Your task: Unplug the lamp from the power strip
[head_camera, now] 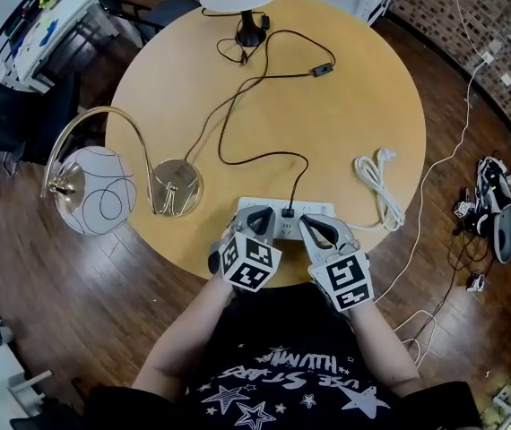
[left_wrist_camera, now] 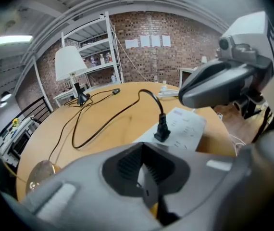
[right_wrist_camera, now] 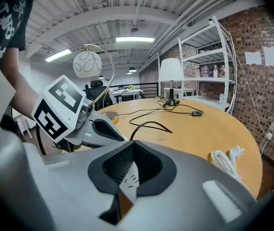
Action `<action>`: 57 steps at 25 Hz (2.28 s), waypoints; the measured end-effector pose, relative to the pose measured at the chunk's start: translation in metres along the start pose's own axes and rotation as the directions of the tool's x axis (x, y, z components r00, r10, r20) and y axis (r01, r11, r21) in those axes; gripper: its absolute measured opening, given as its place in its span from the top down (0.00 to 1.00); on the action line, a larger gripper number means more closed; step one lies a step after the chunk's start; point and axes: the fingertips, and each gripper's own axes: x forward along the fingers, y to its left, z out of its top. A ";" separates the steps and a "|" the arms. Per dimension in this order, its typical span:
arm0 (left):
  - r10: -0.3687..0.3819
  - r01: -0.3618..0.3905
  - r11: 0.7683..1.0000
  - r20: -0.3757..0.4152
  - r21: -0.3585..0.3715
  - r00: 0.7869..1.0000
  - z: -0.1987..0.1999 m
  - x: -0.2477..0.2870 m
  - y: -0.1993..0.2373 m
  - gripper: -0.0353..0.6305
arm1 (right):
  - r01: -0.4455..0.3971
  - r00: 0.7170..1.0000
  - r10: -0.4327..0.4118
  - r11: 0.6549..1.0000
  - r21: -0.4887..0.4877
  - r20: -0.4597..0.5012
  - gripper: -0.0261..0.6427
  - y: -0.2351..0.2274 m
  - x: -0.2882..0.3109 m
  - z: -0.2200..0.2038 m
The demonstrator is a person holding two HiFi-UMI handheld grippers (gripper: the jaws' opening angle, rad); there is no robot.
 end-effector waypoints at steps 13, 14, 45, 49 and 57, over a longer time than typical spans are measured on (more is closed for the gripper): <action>-0.046 0.046 0.998 -0.012 -0.033 0.999 0.000 0.000 -0.002 0.94 | -0.053 0.992 0.052 0.999 -0.003 -0.115 0.84 0.010 0.020 -0.019; -0.048 0.048 0.998 -0.012 -0.034 0.999 0.000 -0.001 -0.002 0.94 | -0.048 0.992 0.047 0.999 -0.007 -0.118 0.84 0.010 0.021 -0.019; -0.076 0.074 0.995 -0.017 -0.060 0.997 0.002 -0.001 -0.004 0.94 | -0.193 0.942 0.077 0.921 -0.340 -0.326 0.86 0.018 0.048 -0.027; -0.069 0.068 0.996 -0.014 -0.049 0.998 0.003 -0.002 -0.005 0.94 | -0.191 0.944 0.073 0.916 -0.354 -0.323 0.86 0.018 0.047 -0.028; -0.099 0.097 0.991 -0.019 -0.087 0.995 0.003 -0.001 -0.003 0.94 | -0.228 0.939 0.129 0.927 -0.297 -0.318 0.87 0.016 0.048 -0.025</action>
